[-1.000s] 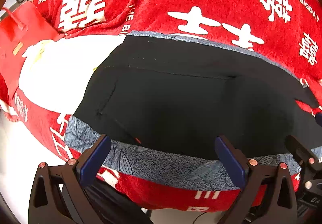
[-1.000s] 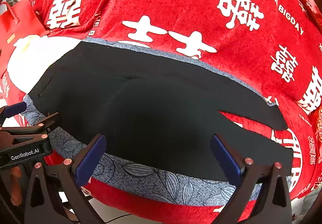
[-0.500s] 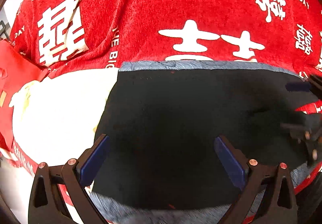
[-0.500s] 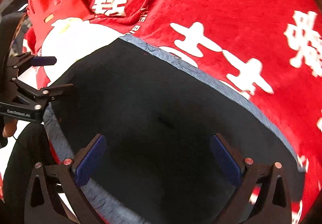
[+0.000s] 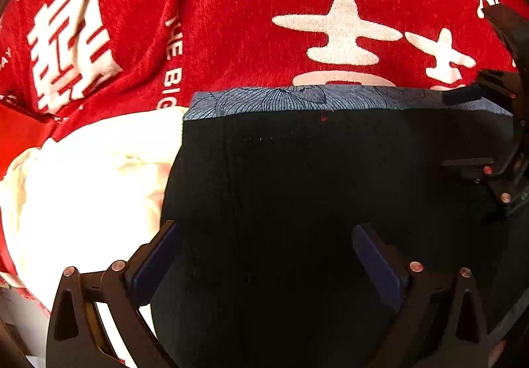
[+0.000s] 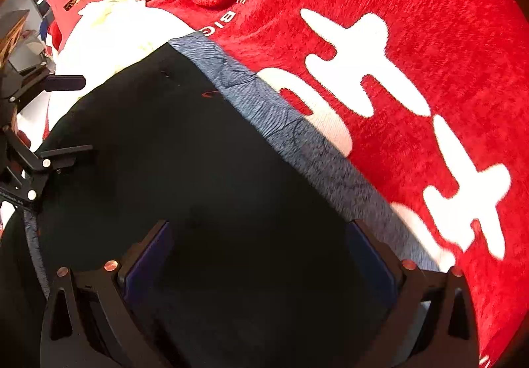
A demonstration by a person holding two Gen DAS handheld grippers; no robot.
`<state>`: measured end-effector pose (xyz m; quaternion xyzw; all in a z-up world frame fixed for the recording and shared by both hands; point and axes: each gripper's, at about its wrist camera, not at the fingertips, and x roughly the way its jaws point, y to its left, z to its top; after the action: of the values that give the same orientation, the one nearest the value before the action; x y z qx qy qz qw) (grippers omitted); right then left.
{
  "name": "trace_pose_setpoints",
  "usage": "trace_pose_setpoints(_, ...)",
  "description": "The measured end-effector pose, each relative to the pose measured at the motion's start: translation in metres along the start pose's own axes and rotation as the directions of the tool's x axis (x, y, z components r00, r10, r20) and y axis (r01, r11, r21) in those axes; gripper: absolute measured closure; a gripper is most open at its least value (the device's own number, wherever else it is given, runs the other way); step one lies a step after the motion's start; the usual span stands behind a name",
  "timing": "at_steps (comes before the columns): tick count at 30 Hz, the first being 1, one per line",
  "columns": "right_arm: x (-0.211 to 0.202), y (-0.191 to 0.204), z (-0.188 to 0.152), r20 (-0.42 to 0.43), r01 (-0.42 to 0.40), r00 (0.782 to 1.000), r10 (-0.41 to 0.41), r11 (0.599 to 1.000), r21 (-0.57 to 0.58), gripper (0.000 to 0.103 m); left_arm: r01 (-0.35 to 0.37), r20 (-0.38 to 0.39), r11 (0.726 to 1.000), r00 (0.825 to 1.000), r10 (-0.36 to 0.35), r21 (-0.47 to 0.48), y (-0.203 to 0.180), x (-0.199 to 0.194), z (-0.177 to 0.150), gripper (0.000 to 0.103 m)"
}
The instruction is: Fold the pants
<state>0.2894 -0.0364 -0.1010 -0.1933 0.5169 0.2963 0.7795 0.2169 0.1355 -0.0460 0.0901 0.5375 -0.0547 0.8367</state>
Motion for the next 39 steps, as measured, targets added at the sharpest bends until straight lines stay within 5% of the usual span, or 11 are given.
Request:
trace_pose_setpoints(8,0.038,-0.026,0.043,-0.065,-0.085,0.995,0.078,0.991,-0.107,0.000,0.024,-0.024,1.000,0.999,-0.024,0.002,0.010,0.020,0.013,0.000)
trace_pose_setpoints(18,0.055,-0.041,0.054,-0.062,-0.246,0.969,0.239,0.958,-0.148,0.002,0.072,-0.040,0.997,0.997,-0.071,0.032,0.014,0.033,0.023,0.000)
trace_pose_setpoints(20,0.052,-0.041,0.058,-0.048,-0.297,0.955,0.293,0.942,-0.155,0.020,0.084,-0.036,0.995,0.996,-0.082,0.047,0.016,0.032,0.026,0.000)
trace_pose_setpoints(21,0.048,-0.041,0.059,-0.044,-0.325,0.946,0.322,0.933,-0.157,0.045,0.091,-0.035,0.995,0.995,-0.089,0.051,0.019,0.031,0.028,0.000)
trace_pose_setpoints(22,0.047,-0.040,0.060,-0.050,-0.345,0.939,0.341,0.926,-0.156,0.059,0.097,-0.035,0.994,0.995,-0.095,0.050,0.023,0.030,0.028,0.000)
trace_pose_setpoints(26,0.048,-0.038,0.058,-0.063,-0.373,0.928,0.368,0.914,-0.157,0.059,0.143,-0.036,0.989,0.989,-0.142,0.036,0.039,0.027,0.031,0.000)
trace_pose_setpoints(29,0.041,-0.034,0.058,-0.057,-0.379,0.925,0.375,0.905,-0.192,0.081,0.169,-0.028,0.985,0.985,-0.168,0.024,0.052,0.024,0.034,0.000)
trace_pose_setpoints(34,0.000,-0.005,0.042,0.046,-0.251,0.959,0.280,0.911,-0.326,0.087,0.250,0.009,0.968,0.968,-0.250,0.014,0.070,0.022,0.039,0.000)
trace_pose_setpoints(39,-0.033,0.016,0.022,0.146,-0.170,0.960,0.239,0.913,-0.372,0.087,0.348,0.025,0.936,0.936,-0.350,0.055,0.079,0.020,0.050,0.000)
